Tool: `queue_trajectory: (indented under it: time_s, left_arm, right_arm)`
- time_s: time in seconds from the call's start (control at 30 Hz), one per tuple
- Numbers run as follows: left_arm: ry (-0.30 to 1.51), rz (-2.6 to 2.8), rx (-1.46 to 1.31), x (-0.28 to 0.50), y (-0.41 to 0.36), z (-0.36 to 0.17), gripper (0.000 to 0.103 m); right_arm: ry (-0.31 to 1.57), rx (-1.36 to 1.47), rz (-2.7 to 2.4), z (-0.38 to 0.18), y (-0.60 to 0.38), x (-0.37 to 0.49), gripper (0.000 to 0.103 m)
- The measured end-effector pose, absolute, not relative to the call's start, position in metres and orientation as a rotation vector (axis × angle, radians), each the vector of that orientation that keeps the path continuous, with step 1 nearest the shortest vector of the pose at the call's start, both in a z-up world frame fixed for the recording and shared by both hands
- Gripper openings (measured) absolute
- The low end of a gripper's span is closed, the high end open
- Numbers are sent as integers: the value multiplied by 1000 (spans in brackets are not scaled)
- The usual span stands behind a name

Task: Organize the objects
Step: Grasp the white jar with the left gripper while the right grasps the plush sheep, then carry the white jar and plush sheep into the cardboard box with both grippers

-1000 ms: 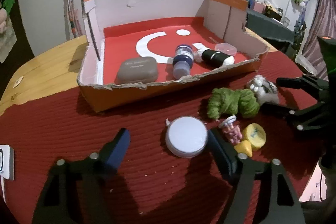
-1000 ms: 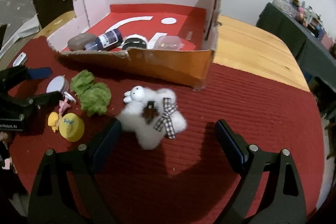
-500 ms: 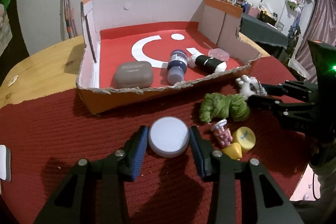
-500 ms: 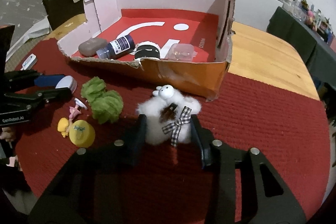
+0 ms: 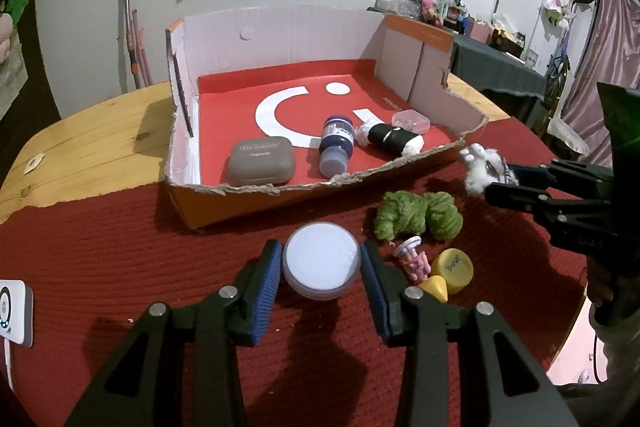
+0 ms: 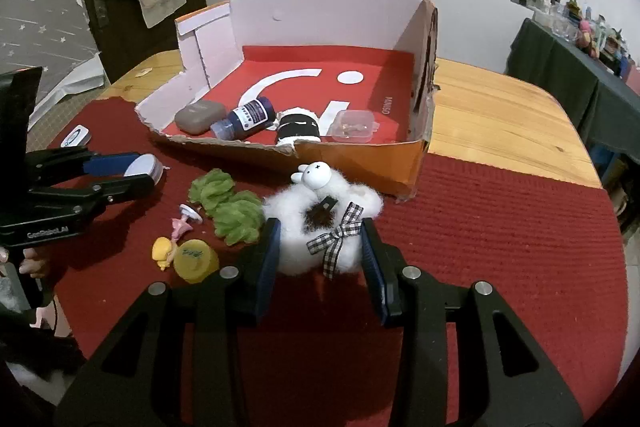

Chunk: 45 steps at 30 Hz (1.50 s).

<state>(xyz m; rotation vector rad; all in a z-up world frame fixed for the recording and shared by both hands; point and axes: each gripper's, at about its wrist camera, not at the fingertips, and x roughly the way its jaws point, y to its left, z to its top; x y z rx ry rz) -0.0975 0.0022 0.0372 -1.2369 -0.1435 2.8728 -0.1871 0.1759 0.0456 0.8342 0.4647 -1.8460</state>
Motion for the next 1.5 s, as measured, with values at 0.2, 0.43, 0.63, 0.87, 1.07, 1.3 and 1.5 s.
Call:
queue_trajectory:
  time_s: [0.2, 0.43, 0.63, 0.87, 1.07, 1.3, 1.5]
  left_arm:
    - [-152, 2870, -1244, -96, 3, 36, 42]
    - [-145, 2886, -1208, -91, 4, 45, 42]
    - [-120, 2909, -1145, -91, 6, 63, 42]
    - [-95, 2908, -1106, -114, 3, 93, 42]
    - [-75, 2902, -1158, -156, -6, 104, 42]
    - [-25, 2885, -1266, -204, -19, 93, 42]
    - [-34, 2830, -1360, -232, -32, 77, 42]
  right_arm:
    - [443, 844, -1844, 46, 180, -186, 37]
    - [406, 813, -1855, 60, 190, -182, 37]
    - [404, 738, -1854, 85, 188, -175, 37]
    - [443, 683, -1859, 114, 151, -183, 37]
    - [511, 739, -1843, 117, 100, -207, 37]
    - [599, 851, -1870, 98, 57, -242, 37]
    - [648, 949, -1853, 77, 32, -262, 37]
